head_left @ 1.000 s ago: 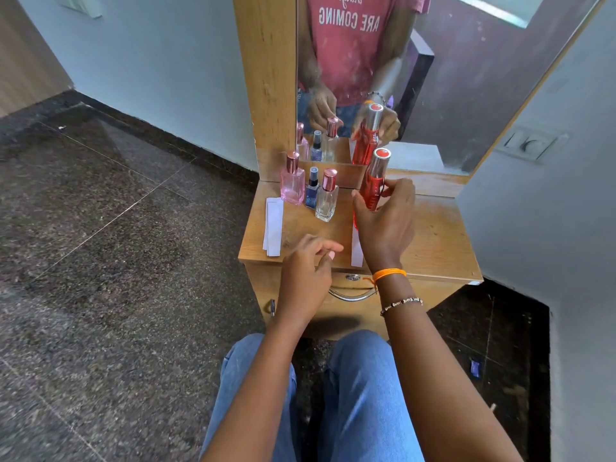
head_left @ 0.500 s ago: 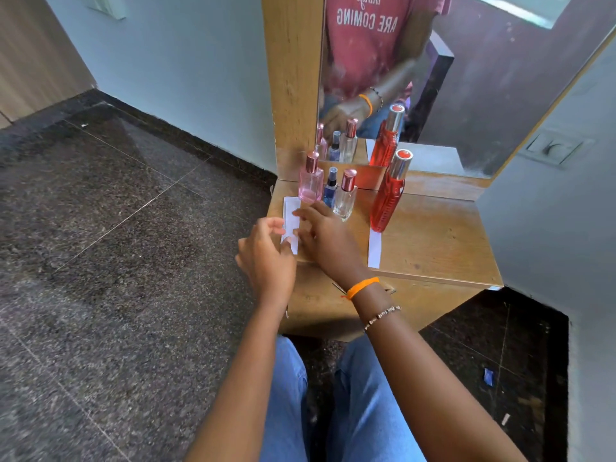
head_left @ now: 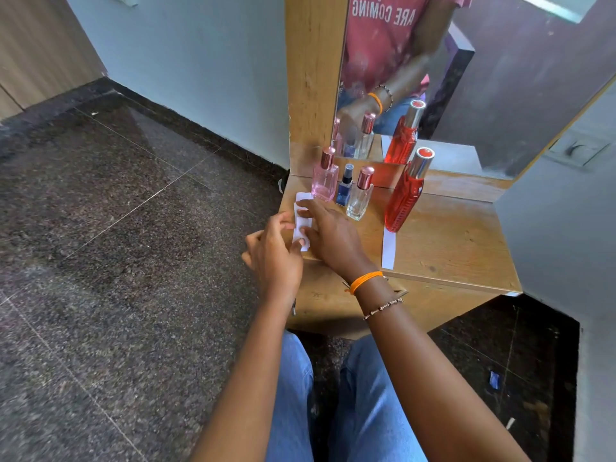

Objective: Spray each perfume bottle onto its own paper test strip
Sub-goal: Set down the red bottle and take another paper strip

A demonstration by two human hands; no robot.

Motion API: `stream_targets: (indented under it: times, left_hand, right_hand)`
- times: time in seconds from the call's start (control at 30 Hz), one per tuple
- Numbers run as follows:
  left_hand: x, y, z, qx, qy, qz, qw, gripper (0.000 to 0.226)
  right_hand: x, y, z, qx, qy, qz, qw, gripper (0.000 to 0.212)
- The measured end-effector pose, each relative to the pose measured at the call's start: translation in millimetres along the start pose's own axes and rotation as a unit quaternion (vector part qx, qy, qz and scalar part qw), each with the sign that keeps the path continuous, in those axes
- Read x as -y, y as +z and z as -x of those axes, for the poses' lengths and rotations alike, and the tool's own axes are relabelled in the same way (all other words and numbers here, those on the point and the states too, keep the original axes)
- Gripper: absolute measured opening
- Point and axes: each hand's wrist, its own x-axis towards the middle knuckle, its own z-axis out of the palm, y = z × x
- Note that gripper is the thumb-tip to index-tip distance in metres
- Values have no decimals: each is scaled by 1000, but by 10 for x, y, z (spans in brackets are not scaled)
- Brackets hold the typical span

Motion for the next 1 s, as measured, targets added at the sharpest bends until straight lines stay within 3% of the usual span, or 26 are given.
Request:
stream_targets:
  times: [0.13, 0.37, 0.6, 0.77, 1.0]
  left_hand:
    - [-5, -11, -4, -1, -4, 0, 1000, 44]
    - [-57, -58, -33, 12, -24, 10, 1000, 48]
    - [-22, -65, -73, 24, -28, 13, 999, 47]
    - [-52, -87, -93, 18, 5, 18, 1000, 34]
    - [-183, -139, -168, 71, -7, 184, 980, 26]
  right_hand:
    - [-5, 59, 56, -62, 47, -134, 988, 32]
    - [104, -49, 81, -85, 104, -341, 931, 53]
    - [85, -56, 42, -115, 151, -348, 918, 44]
    - [96, -79, 3, -128, 184, -385, 895, 40]
    - [114, -192, 29, -115, 172, -435, 876, 28]
